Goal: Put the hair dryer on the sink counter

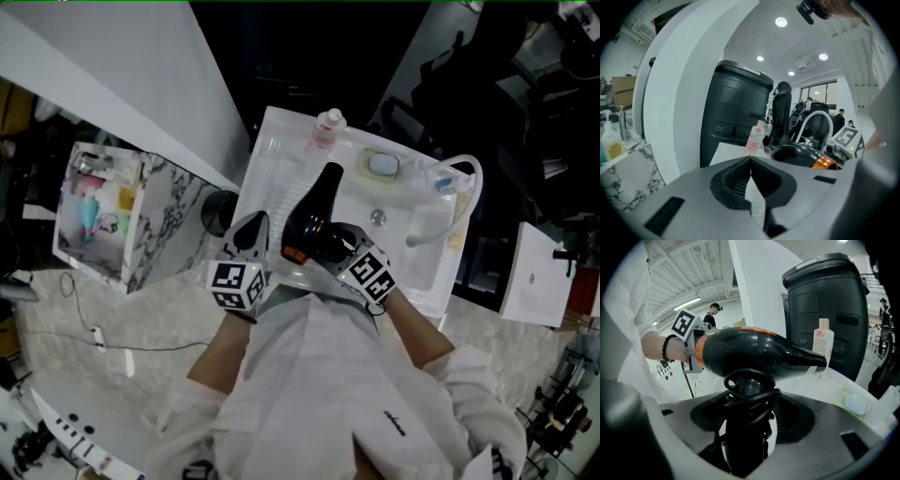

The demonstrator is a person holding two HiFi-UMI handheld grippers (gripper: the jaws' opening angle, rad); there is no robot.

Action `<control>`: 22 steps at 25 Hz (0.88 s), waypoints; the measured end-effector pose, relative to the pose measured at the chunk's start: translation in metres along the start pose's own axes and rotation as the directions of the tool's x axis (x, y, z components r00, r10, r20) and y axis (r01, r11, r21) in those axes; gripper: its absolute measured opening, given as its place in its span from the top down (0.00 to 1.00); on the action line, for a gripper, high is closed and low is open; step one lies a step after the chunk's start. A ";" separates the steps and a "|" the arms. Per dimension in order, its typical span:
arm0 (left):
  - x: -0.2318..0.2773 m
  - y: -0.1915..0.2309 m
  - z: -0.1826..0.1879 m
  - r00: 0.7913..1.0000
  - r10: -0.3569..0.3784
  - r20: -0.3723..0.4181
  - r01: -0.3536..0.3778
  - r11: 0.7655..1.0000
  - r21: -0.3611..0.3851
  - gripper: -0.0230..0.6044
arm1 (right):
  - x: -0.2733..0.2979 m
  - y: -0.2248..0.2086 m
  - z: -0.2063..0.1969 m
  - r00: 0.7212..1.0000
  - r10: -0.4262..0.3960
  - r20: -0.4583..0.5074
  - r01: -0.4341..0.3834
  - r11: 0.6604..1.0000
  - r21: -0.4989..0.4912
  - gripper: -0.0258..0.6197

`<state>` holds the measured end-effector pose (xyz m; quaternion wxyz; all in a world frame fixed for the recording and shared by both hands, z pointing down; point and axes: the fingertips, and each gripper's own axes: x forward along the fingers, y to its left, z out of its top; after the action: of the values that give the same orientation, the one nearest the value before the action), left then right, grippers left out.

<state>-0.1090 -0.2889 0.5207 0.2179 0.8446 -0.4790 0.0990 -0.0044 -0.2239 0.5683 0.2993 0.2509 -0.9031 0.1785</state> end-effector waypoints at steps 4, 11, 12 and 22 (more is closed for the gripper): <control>0.011 0.004 -0.010 1.000 -0.011 -0.024 0.011 1.000 -0.006 0.92 | 0.010 -0.006 -0.004 1.000 -0.006 -0.012 0.006 1.000 0.016 0.49; 0.029 0.016 -0.024 0.999 -0.014 -0.046 0.013 1.000 -0.024 0.92 | 0.031 -0.017 -0.012 0.999 0.013 -0.043 -0.012 1.000 0.014 0.49; 0.030 0.016 -0.026 0.999 -0.015 -0.047 0.013 1.000 -0.028 0.92 | 0.033 -0.018 -0.014 0.999 0.015 -0.047 -0.015 1.000 0.016 0.49; 0.040 0.026 -0.037 0.999 -0.024 -0.047 0.022 0.999 -0.040 0.92 | 0.058 -0.027 -0.028 0.995 0.041 -0.090 -0.039 0.999 0.022 0.49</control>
<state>-0.1087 -0.3136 0.5752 0.2470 0.8430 -0.4658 0.1070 -0.0170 -0.2521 0.6307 0.3335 0.2276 -0.8916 0.2048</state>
